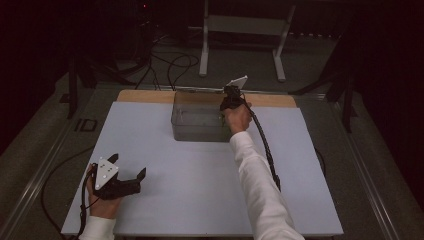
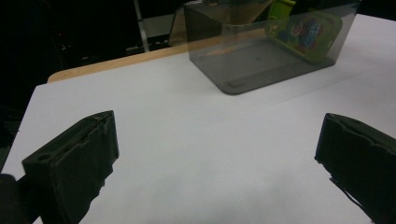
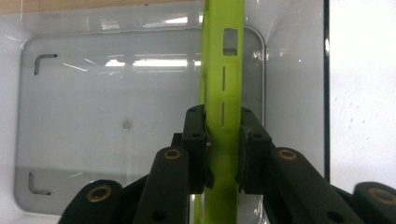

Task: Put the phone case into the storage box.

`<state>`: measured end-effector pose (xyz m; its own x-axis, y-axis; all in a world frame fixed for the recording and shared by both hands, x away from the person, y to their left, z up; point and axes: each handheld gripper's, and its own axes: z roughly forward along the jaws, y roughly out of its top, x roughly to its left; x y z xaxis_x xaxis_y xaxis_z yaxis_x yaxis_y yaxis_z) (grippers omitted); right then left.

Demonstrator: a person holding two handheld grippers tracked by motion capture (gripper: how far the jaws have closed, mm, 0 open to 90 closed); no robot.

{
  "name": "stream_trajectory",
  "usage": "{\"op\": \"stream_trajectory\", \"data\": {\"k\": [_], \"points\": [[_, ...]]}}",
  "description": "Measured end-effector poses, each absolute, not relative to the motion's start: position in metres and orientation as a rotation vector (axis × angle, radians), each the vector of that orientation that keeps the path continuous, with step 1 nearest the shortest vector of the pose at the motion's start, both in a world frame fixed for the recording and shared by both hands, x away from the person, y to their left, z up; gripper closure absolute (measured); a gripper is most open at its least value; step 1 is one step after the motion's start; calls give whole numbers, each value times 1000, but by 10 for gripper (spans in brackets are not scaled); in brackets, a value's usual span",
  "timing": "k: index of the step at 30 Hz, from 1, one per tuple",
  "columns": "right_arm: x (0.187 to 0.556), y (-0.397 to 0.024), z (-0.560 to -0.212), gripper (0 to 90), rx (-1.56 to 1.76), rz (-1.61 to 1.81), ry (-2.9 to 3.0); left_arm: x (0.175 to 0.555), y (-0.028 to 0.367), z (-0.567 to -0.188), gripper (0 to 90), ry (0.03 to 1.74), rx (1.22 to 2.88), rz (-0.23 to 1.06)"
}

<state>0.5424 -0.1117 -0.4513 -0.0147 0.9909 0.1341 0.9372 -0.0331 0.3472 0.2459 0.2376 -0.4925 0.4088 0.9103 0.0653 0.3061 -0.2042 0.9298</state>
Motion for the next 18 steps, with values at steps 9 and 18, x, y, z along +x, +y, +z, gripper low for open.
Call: {"op": "stream_trajectory", "data": {"k": [9, 18], "points": [[542, -111, -451, 762, 2074, 503, 2080, 246, 237, -493, 0, 1064, 1731, 809], [543, -110, -452, 748, 2059, 502, 2096, 246, 237, -493, 0, 1063, 1731, 807]]}}
